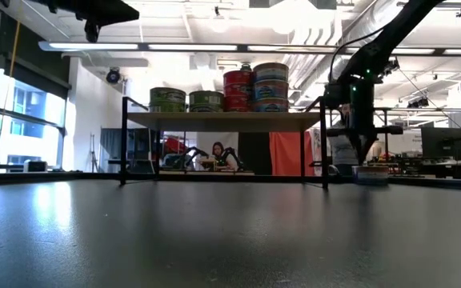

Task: Stack canned seafood by type on shelf
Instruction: Stack the blue tuna can on top of the blue tuna can on the shelf

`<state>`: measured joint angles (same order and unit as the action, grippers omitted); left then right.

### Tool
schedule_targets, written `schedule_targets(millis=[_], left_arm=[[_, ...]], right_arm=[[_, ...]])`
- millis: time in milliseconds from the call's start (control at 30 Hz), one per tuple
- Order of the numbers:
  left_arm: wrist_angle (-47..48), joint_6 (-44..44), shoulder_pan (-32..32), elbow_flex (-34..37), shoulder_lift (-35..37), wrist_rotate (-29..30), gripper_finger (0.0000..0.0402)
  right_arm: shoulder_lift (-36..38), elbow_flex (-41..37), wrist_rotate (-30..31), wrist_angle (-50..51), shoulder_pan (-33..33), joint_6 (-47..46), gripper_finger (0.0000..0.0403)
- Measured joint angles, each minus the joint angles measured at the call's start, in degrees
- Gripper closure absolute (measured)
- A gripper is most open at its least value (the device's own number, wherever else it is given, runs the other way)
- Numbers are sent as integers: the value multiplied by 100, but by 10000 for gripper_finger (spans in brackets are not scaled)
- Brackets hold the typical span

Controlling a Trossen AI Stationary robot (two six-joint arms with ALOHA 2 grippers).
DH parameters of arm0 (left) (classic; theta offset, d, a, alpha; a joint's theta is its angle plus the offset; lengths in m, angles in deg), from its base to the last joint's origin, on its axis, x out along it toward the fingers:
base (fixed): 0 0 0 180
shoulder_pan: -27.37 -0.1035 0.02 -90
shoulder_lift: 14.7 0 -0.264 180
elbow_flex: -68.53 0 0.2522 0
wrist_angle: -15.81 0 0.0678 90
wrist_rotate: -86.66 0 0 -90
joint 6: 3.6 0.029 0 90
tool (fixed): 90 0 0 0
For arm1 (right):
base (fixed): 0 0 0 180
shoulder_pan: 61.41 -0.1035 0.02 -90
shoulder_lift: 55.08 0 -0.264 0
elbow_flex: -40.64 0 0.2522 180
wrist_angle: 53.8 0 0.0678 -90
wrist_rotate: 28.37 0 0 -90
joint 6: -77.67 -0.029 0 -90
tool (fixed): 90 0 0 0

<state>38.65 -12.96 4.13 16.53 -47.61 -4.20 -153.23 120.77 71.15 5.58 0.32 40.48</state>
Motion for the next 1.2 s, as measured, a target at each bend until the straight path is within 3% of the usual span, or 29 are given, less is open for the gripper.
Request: schedule_targets(millis=[133, 400, 633, 967, 1200], left_arm=[[5, 1, 0, 0, -45, 7, 402], [7, -48, 0, 0, -94, 9, 401], [7, -52, 4, 0, -90, 9, 402], [12, 176, 7, 0, -90, -96, 402], [15, 206, 7, 0, -39, -356, 402]], right_arm=[[-21, 147, 235, -74, 123, 86, 403], [-372, 154, 122, 224, 280, 240, 403], [-356, 155, 4, 806, -316, 566, 403], [-387, 100, 291, 2044, -1100, 762, 403], [82, -955, 342, 1845, -1441, 612, 403]])
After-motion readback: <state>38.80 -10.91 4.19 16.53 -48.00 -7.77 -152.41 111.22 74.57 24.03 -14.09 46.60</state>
